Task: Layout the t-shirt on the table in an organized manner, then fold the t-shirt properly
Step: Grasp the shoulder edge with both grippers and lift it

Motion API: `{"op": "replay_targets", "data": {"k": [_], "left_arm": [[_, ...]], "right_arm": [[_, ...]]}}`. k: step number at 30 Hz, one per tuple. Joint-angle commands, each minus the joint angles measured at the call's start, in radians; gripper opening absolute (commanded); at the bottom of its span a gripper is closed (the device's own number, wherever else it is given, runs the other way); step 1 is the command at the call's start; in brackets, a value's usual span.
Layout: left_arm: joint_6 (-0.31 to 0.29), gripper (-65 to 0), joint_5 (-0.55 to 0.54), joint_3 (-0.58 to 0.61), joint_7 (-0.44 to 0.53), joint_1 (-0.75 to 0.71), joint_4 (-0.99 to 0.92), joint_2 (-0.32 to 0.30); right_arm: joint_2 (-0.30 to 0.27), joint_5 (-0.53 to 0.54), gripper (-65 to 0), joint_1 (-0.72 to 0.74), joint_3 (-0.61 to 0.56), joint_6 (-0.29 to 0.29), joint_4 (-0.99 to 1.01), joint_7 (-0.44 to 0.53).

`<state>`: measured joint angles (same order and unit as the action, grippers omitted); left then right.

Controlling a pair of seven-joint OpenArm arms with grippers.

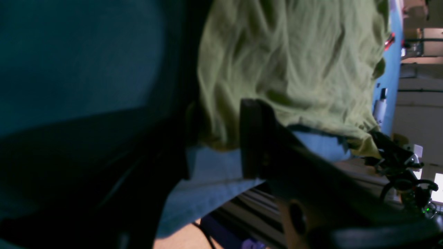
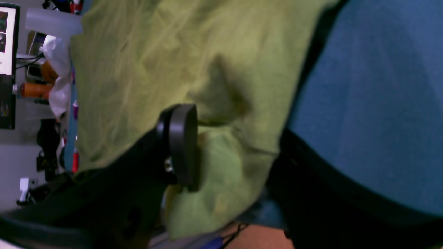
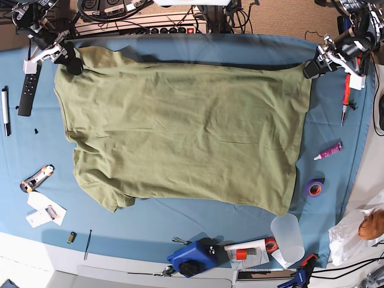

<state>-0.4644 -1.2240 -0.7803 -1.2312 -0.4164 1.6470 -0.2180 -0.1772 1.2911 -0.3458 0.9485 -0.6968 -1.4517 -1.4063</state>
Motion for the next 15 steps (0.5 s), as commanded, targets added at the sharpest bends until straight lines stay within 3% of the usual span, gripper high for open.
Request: {"op": "replay_targets", "data": {"k": [1,9,15], "left_arm": [[-0.005,-43.5,-0.039,-0.007,-0.012,0.005,0.013,-0.015],[-0.008,-43.5,-0.062,0.01,-0.027,0.006,0.013,-0.015],[-0.008,-43.5,-0.011,0.157,-0.01,0.007,0.013,-0.015]], "right_arm": [[-0.017,0.025,-39.5,-0.001,0.006,-0.001,-0.014,0.01],[-0.017,0.025,-39.5,0.0,0.006,-0.001,-0.014,0.01],[-0.017,0.024,-39.5,0.003,-0.034,-0.001,-0.014,0.01]]}}
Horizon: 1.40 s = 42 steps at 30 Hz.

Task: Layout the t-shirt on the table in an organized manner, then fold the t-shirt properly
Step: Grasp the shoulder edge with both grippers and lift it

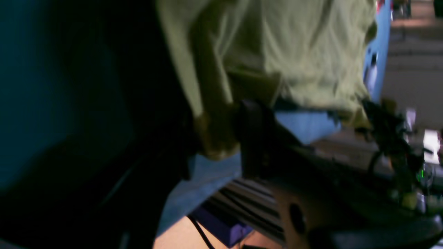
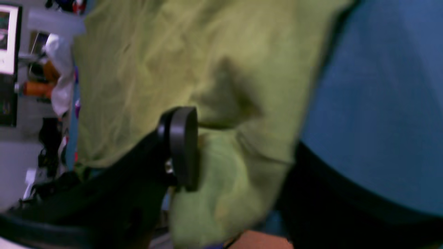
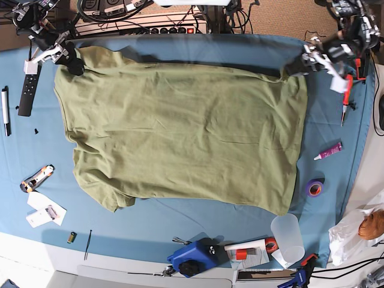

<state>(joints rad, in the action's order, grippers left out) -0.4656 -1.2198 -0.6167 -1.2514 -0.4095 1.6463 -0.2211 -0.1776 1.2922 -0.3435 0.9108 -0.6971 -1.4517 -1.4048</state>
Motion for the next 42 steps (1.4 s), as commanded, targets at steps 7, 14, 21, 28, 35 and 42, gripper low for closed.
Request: {"op": "replay_targets", "data": {"k": [7,14,21,28,35,42], "left_arm": [[-0.003,-45.7,0.049,0.03,0.057,0.0,0.014,-0.012],[-0.003,-65.0,0.069,0.029,0.056,0.01,0.014,-0.013],[-0.003,-65.0,0.052,-0.021,-0.016,0.002,0.053,-0.017],[-0.004,-65.0,0.013,-0.13,-0.018,-0.055,0.152,-0.026],[-0.011,-65.0,-0.011,-0.134,-0.037,-0.127,0.229,-0.04],[-0.011,-65.0,-0.012,-0.234,-0.042,-0.187,0.305,-0.04]], "right_arm": [[-0.016,0.015,-43.1,0.011,-0.094,-0.001,-0.014,0.009],[-0.017,-0.018,-65.0,0.076,-0.092,-0.001,-0.014,0.009],[-0.017,0.01,-65.0,0.067,-0.091,-0.001,-0.041,0.009],[-0.016,0.02,-65.0,-0.01,-0.091,-0.001,-0.204,0.009],[-0.016,0.037,-65.0,-0.12,-0.046,-0.001,-0.34,0.009],[-0.017,0.084,-65.0,-0.142,0.088,-0.001,-0.353,0.009]]}}
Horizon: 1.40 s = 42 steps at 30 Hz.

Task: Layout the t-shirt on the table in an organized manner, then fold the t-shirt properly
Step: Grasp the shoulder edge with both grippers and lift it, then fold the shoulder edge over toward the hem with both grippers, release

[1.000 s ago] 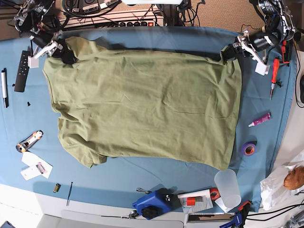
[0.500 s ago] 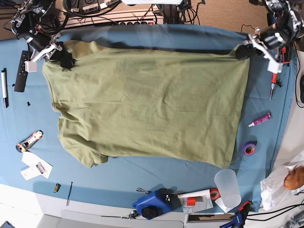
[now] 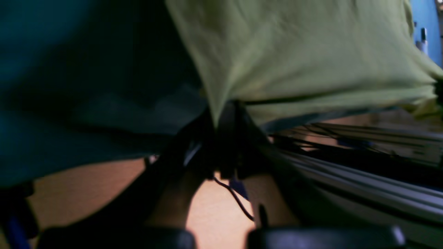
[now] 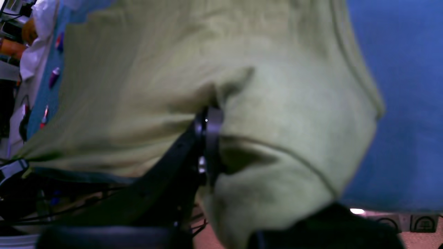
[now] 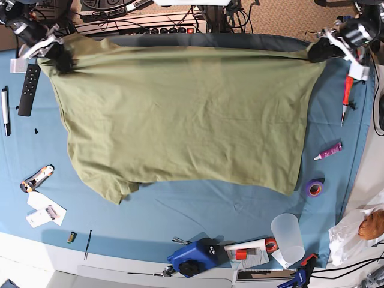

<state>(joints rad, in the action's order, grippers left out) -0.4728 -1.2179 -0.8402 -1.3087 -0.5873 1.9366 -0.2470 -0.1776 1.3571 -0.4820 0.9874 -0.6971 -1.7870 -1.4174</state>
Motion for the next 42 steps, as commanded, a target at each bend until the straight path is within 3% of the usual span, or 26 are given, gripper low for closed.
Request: {"op": "replay_targets", "data": {"k": [1,6,13,17,19,22,25,30,35,39,42], "left_arm": [[-0.004,-65.0,-0.017,-0.029,0.015,-0.011,0.021,-0.015],[-0.004,-65.0,-0.017,-0.043,0.03,-0.009,0.024,-0.04],[-0.029,-65.0,0.0,0.03,0.053,0.012,0.023,-0.047],[-0.011,-65.0,0.105,0.115,0.116,0.077,0.023,-0.047],[0.032,-65.0,0.17,0.131,0.139,0.118,0.023,-0.047],[0.035,-65.0,0.224,0.131,0.142,0.176,0.023,-0.049],[0.034,-65.0,0.257,0.132,0.163,0.221,0.023,-0.049],[0.034,-65.0,0.322,0.169,0.193,0.259,0.004,-0.05],[0.035,-65.0,0.439,0.288,0.264,0.286,-0.031,-0.05],[0.116,-65.0,0.542,0.345,0.352,0.311,-0.037,-0.05],[0.116,-65.0,0.602,0.362,0.358,0.339,-0.037,-0.05]], "right_arm": [[-0.016,0.018,-65.0,-0.003,0.011,-0.001,-0.018,0.021],[-0.016,0.0,-65.0,-0.002,-0.044,-0.001,-0.018,0.021],[-0.016,-0.148,-65.0,0.063,-0.122,-0.001,-0.018,0.021],[-0.016,-0.174,-65.0,0.123,-0.126,-0.001,-0.018,0.021],[-0.016,-0.173,-65.0,0.147,-0.127,-0.001,-0.018,0.021],[-0.016,-0.182,-65.0,0.177,-0.129,-0.001,-0.018,0.021],[-0.016,-0.26,-65.0,0.199,-0.152,-0.001,-0.018,0.021],[-0.016,-0.388,-65.0,0.203,-0.261,-0.001,-0.018,0.14],[-0.016,-0.521,-65.0,0.237,-0.38,-0.001,-0.018,0.215],[-0.016,-0.609,-65.0,0.286,-0.414,-0.001,-0.018,0.277],[-0.016,-0.66,-65.0,0.325,-0.417,-0.001,-0.018,0.293]]}}
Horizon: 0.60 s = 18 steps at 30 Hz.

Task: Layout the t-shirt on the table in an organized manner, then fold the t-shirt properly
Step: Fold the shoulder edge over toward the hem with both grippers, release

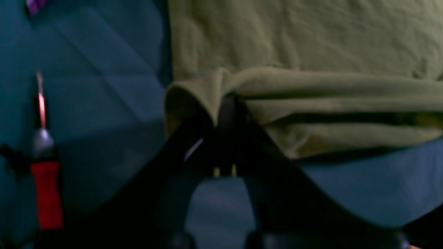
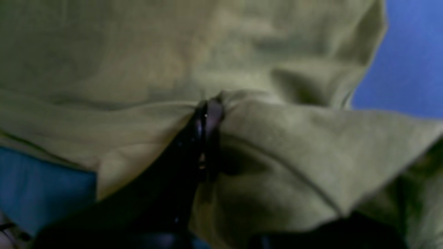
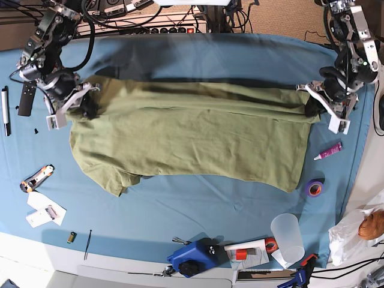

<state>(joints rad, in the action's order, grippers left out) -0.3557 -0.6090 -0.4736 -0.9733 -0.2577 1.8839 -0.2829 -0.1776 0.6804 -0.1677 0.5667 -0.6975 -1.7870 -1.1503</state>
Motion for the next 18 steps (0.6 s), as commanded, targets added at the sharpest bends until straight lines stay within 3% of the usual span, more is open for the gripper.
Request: {"op": "replay_targets", "data": {"k": [1,18], "left_arm": [[0.0,-65.0,0.008,-0.001,0.027,0.016,0.016,-0.014],[-0.012,-65.0,0.05,0.007,0.084,0.06,-0.112,-0.013]], "right_arm": [[-0.016,0.004,-65.0,0.02,0.003,-0.001,-0.017,0.034],[-0.016,-0.035,-65.0,0.123,0.003,-0.001,0.252,0.113]]}}
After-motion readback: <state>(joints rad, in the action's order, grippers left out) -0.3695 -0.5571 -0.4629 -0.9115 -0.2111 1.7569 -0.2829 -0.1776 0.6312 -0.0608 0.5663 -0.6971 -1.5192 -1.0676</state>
